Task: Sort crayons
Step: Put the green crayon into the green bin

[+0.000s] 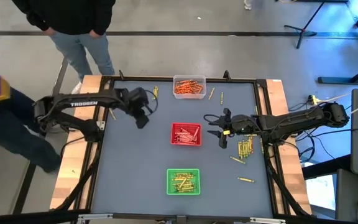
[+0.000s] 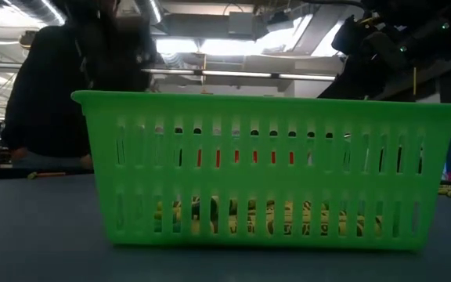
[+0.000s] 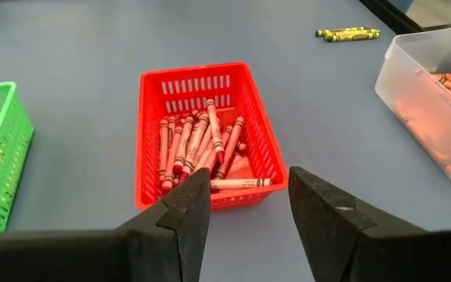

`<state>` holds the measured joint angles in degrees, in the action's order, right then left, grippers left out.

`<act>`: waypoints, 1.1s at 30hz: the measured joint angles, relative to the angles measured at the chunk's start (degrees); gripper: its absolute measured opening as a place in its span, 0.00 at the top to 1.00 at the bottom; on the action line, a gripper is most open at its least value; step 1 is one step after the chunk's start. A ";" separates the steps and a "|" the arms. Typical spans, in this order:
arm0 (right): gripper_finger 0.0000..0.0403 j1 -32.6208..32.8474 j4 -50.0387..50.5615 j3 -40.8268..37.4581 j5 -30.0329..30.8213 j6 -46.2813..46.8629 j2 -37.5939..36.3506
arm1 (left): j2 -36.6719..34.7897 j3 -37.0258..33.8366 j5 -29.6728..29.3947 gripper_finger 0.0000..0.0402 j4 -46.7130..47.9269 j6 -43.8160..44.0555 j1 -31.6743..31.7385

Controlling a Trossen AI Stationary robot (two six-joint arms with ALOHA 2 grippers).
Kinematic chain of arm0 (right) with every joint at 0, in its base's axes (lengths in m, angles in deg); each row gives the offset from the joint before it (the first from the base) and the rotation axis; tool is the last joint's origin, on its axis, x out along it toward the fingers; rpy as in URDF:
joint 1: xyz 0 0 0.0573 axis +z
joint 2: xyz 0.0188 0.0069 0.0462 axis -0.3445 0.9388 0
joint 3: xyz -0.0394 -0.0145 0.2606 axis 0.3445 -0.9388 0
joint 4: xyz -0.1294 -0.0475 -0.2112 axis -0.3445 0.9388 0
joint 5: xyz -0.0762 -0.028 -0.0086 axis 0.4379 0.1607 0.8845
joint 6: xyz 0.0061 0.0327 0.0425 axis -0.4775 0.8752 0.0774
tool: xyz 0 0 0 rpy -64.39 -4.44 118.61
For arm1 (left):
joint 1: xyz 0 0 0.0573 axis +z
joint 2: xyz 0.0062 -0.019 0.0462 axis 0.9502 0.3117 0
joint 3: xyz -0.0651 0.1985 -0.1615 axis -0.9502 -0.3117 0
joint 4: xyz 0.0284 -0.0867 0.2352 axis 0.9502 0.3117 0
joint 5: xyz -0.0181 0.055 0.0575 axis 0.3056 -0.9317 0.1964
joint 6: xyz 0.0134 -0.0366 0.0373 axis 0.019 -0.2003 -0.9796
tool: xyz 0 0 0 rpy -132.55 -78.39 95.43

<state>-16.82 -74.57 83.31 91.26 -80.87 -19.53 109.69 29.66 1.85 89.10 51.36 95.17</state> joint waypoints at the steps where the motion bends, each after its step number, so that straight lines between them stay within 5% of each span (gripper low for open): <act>1: 0.58 0.00 0.00 0.00 0.03 -0.02 0.00 | -0.04 1.03 0.00 0.97 -0.78 0.28 -2.56; 9: 0.56 0.00 0.23 0.00 -1.45 0.50 0.00 | 0.32 5.09 -1.42 0.97 -16.35 4.82 -22.67; 15: 0.44 0.02 -0.08 0.00 -2.84 1.20 0.00 | 4.53 7.68 -6.33 0.97 -23.60 5.72 -31.97; 33: 0.40 0.02 3.88 0.00 -2.43 -0.08 0.00 | 32.45 26.38 -1.99 0.97 -30.17 5.55 -46.55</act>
<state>-16.80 -70.70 83.31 88.84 -80.96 -19.53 142.14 56.04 -0.14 58.92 56.90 48.62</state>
